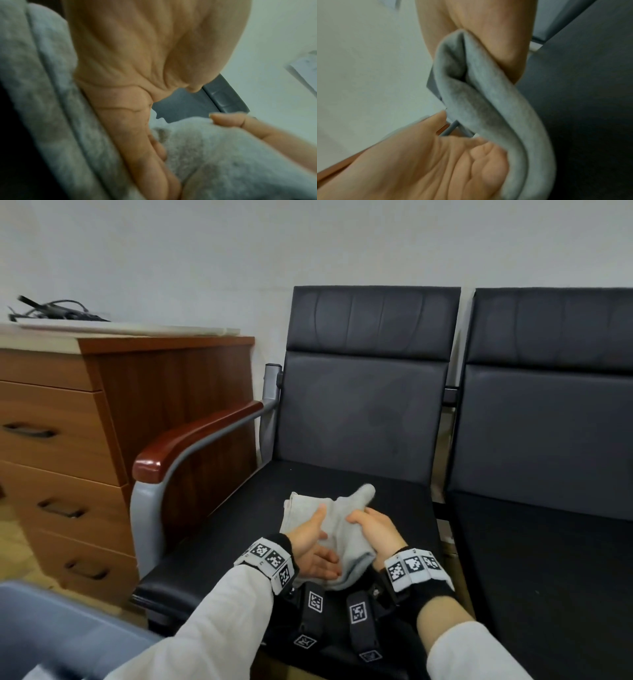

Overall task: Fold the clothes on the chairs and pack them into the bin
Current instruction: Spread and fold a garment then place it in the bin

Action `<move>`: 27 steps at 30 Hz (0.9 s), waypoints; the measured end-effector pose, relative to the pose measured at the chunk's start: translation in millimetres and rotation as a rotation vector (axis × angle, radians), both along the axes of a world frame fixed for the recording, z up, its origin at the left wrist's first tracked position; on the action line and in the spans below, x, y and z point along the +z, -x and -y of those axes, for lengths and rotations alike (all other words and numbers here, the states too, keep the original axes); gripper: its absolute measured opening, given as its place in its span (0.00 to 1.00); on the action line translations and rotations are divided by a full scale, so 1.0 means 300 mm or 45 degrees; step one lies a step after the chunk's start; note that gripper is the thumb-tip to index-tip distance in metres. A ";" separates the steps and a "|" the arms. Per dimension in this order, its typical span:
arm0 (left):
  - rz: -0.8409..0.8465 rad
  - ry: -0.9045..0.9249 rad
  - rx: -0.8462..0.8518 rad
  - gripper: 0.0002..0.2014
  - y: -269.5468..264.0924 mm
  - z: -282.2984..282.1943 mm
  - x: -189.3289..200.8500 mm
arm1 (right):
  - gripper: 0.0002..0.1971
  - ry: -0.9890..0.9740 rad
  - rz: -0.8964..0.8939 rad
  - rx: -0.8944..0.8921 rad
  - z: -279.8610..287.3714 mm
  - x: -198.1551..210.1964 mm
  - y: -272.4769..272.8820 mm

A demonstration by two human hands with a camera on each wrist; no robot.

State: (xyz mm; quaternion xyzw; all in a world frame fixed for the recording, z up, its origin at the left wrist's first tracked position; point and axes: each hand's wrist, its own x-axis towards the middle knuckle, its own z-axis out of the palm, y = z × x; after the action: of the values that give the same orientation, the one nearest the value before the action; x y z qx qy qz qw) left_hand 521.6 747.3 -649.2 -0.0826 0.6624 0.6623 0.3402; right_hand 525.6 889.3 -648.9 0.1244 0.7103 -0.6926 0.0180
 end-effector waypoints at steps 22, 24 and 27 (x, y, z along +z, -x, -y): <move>-0.529 1.356 0.103 0.29 0.097 0.186 -0.029 | 0.19 -0.023 0.118 0.131 0.072 -0.015 -0.010; -0.527 1.365 0.090 0.31 0.091 0.182 -0.028 | 0.18 0.013 0.145 0.108 0.071 -0.022 -0.008; -0.523 1.334 0.040 0.33 0.084 0.172 -0.020 | 0.15 0.098 0.209 0.064 0.064 -0.033 -0.002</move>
State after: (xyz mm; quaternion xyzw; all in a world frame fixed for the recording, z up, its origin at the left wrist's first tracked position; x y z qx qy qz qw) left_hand 496.5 695.6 -655.2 -0.1197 0.9541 0.2525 0.1079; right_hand 526.1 870.2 -658.6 0.1620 0.6822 -0.7062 0.0980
